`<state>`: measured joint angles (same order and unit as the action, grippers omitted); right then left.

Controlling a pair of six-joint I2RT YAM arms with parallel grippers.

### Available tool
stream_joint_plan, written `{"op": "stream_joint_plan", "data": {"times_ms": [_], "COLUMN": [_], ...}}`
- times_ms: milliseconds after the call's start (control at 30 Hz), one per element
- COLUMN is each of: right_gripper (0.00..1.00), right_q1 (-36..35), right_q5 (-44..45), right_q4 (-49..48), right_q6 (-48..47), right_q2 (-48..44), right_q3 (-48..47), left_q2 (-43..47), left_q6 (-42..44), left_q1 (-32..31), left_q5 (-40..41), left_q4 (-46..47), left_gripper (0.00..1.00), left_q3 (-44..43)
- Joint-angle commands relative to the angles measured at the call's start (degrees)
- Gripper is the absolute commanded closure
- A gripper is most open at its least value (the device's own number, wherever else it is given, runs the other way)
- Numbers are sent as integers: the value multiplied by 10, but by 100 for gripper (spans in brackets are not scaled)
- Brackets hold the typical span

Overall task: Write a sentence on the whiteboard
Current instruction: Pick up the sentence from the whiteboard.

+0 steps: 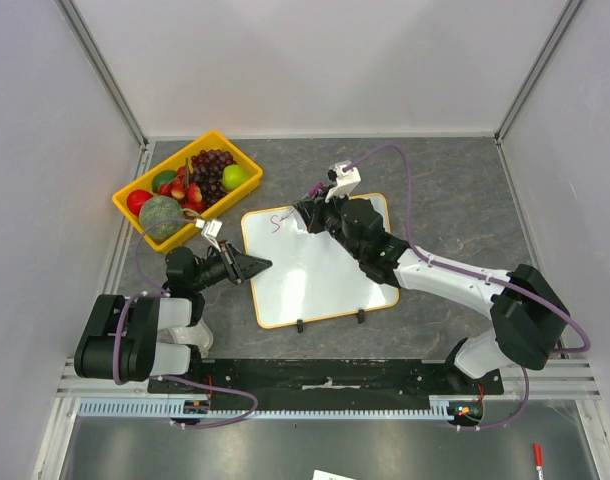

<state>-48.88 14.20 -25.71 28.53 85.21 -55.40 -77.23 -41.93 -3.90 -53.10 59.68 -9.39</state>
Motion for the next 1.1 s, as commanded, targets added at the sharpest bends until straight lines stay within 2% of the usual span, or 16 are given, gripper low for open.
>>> {"op": "stream_joint_plan", "data": {"times_ms": [0,600,1067], "right_gripper": [100,100,100], "right_q1": [3,3,2], "right_q5": [-7,-14,10], "right_q4": [-4,-3,10], "right_q6": [6,13,5], "right_q2": [0,-29,-44], "right_q3": [14,60,54], "left_q2": [-5,-4,-4], "left_q6": [31,32,33], "left_q1": [-5,-6,-5], "left_q5": [-1,-1,0], "left_q4": [-3,-4,-4], "left_gripper": [98,98,98], "left_q3": [-6,-5,-6]}}
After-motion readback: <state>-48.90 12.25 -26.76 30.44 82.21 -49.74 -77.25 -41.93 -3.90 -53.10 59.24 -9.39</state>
